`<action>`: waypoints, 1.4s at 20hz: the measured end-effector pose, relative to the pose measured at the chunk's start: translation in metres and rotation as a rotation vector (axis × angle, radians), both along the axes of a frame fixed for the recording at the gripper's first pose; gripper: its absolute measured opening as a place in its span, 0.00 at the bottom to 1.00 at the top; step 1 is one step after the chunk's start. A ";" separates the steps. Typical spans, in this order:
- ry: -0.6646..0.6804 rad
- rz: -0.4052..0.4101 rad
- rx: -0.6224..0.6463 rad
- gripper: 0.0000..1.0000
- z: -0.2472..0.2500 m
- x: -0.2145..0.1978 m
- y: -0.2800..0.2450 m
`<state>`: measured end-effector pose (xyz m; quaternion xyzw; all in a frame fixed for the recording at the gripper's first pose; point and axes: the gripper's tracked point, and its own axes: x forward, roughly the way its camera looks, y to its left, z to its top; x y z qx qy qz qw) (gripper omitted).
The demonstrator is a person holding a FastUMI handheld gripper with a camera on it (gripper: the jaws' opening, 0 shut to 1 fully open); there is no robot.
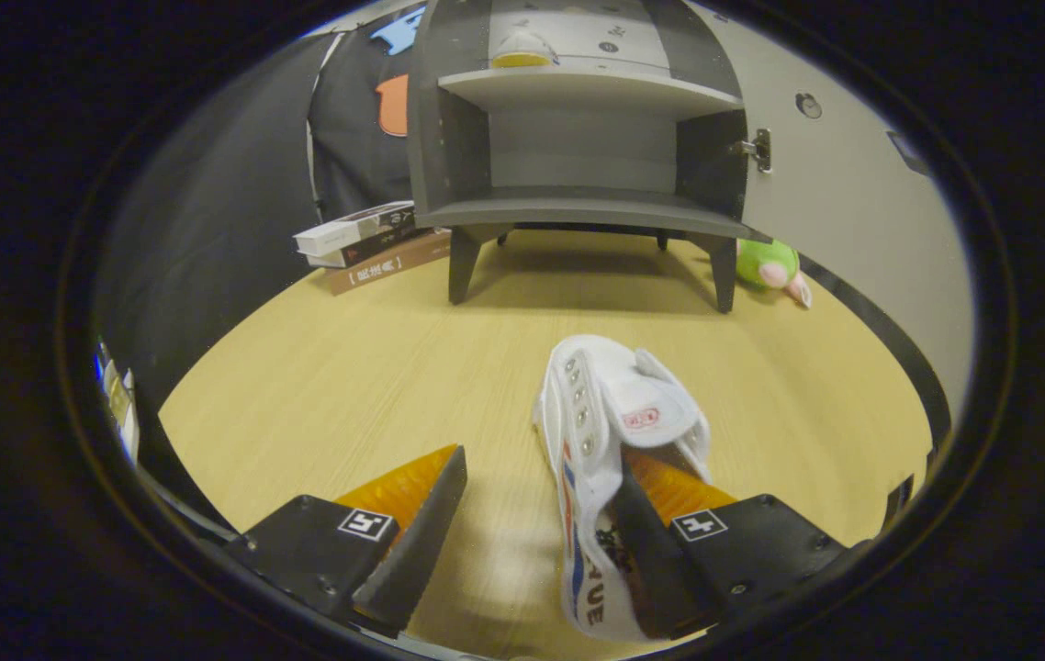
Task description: Open the shoe cabinet door, grab the shoes and put them into the shoe cabinet, then close the shoe cabinet door.
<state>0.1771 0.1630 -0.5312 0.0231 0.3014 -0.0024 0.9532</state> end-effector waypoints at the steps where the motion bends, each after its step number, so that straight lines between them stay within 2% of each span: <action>1: 0.004 -0.002 -0.005 0.95 -0.002 0.005 0.000; 3: 0.010 -0.008 -0.011 0.95 -0.006 0.016 -0.002; 5: 0.008 0.024 -0.030 0.95 -0.007 0.023 -0.001; 6: 0.010 0.030 -0.041 0.89 -0.008 0.026 -0.004; 7: 0.007 0.027 -0.051 0.82 -0.006 0.026 -0.011; 14: 0.008 0.098 0.051 0.11 0.008 0.031 0.000; 18: -0.060 0.101 -0.026 0.10 0.062 0.038 -0.012; 24: -0.171 0.047 -0.027 0.10 0.184 0.065 -0.039; 28: -0.213 0.038 -0.044 0.11 0.243 0.087 -0.052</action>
